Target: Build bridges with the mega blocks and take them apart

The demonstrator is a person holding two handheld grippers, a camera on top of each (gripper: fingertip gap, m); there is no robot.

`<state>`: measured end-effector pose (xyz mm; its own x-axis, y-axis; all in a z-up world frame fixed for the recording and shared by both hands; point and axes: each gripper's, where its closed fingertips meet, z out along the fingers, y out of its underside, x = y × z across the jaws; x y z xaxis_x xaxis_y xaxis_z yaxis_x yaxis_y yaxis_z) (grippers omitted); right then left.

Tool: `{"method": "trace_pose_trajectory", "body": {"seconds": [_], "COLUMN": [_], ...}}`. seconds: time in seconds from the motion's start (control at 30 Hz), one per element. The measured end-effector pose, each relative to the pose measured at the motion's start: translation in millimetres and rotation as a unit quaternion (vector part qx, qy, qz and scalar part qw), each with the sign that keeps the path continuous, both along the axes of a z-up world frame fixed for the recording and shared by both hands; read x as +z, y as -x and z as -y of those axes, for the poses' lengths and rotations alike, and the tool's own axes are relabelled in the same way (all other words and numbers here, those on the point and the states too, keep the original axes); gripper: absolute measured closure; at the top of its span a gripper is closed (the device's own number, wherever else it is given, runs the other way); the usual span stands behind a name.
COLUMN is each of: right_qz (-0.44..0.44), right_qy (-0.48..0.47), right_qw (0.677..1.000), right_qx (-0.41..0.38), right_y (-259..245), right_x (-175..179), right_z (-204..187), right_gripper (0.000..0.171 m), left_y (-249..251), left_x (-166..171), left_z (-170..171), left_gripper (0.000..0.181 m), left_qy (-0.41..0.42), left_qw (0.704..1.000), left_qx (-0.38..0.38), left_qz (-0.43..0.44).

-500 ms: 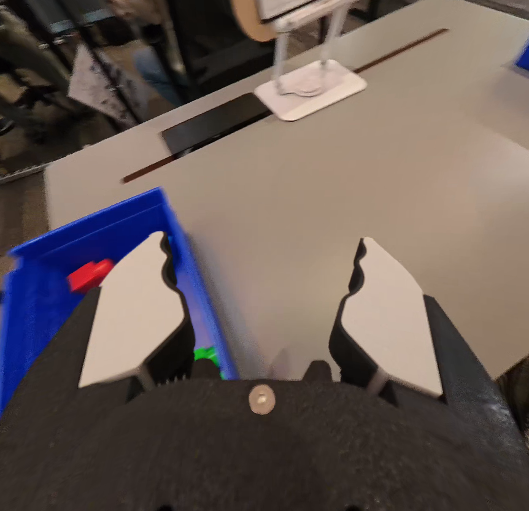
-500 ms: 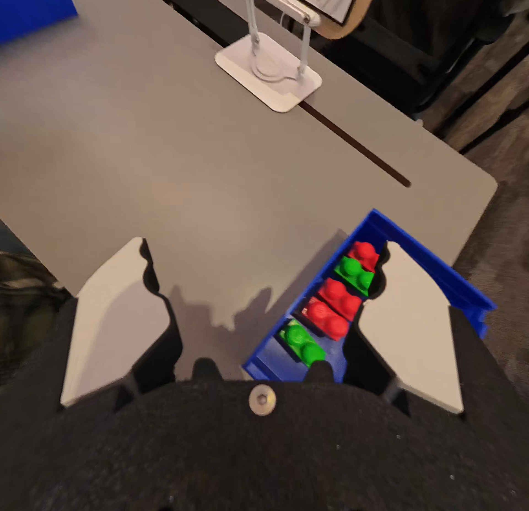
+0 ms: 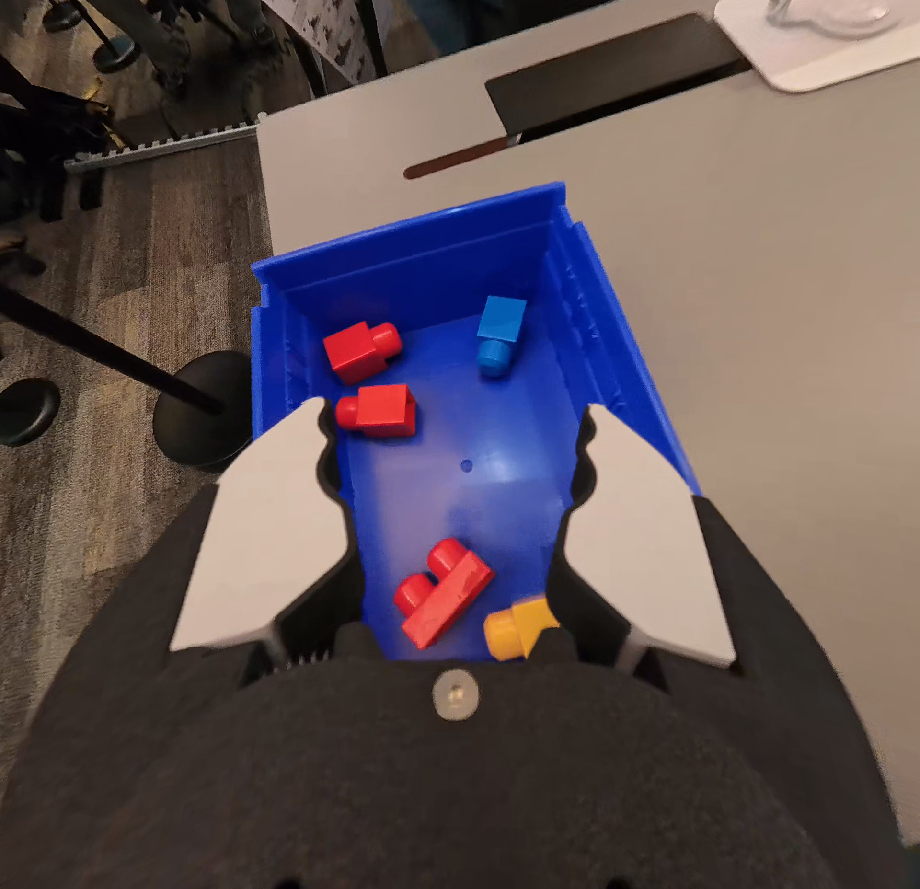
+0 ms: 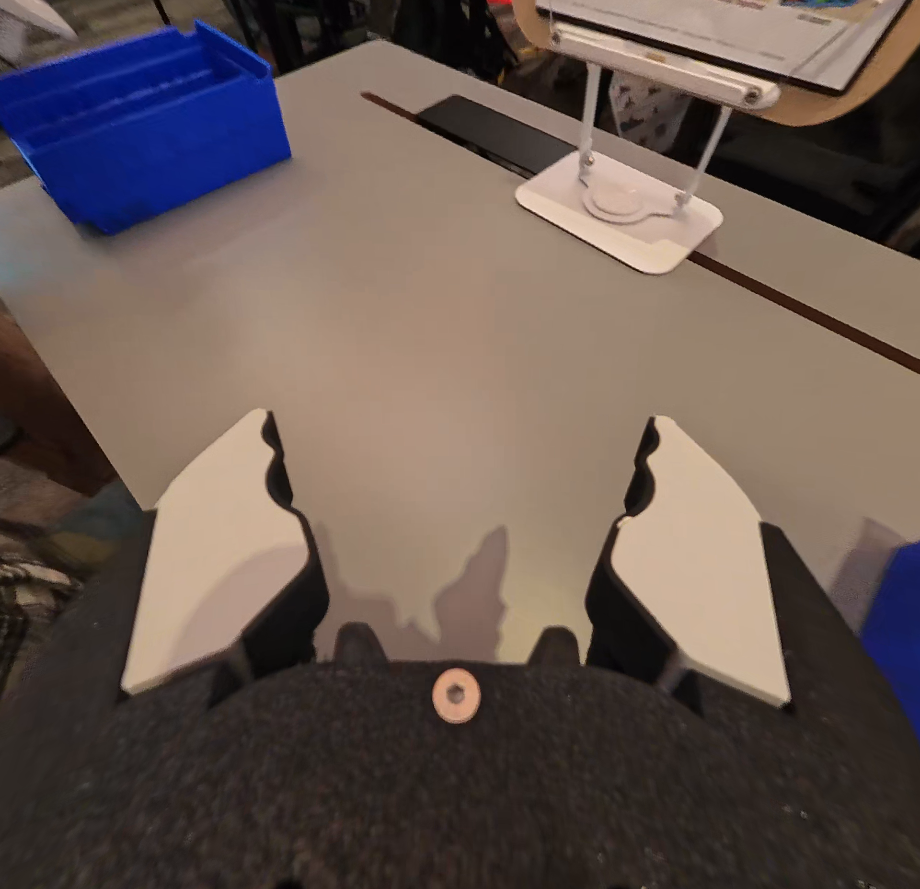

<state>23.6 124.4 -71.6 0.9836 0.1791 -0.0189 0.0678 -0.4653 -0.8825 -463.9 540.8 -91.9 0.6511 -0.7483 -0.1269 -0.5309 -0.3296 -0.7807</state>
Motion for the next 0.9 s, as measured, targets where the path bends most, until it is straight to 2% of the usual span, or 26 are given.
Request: {"method": "trace_pose_trajectory", "body": {"seconds": [0.13,0.27,0.43,0.57,0.9], "right_qz": [-0.036,-0.027,-0.002,0.005,0.018], "right_qy": [-0.027,-0.002,0.006,0.010,0.020], "right_qw": [0.999,0.999,0.999,0.999,0.999], "right_qx": [0.015,0.032,0.041,0.042,0.043], "right_y": [28.4,47.1,60.5,65.3,64.1], "right_x": [-2.8,-7.3,-2.9,-2.2,-7.7], "right_z": [-17.4,-30.5,-43.0,-46.5,-42.4], "right_gripper": [0.052,0.051,0.049,0.049,0.047], "left_y": [-18.1,-37.0,-57.5,-67.2,-74.0], "left_x": [-24.6,-49.1,-78.5,-98.3,-134.2], "left_z": [-11.8,-24.5,-38.6,-42.8,-55.1], "left_gripper": [0.101,0.111,0.125,0.133,0.135], "left_qy": [0.016,0.020,0.034,0.053,0.076], "left_qw": [0.998,0.991,0.983,0.979,0.971], "left_qx": [-0.050,-0.096,-0.139,-0.157,-0.154], "left_qz": [-0.034,-0.087,-0.113,-0.115,-0.168]}}
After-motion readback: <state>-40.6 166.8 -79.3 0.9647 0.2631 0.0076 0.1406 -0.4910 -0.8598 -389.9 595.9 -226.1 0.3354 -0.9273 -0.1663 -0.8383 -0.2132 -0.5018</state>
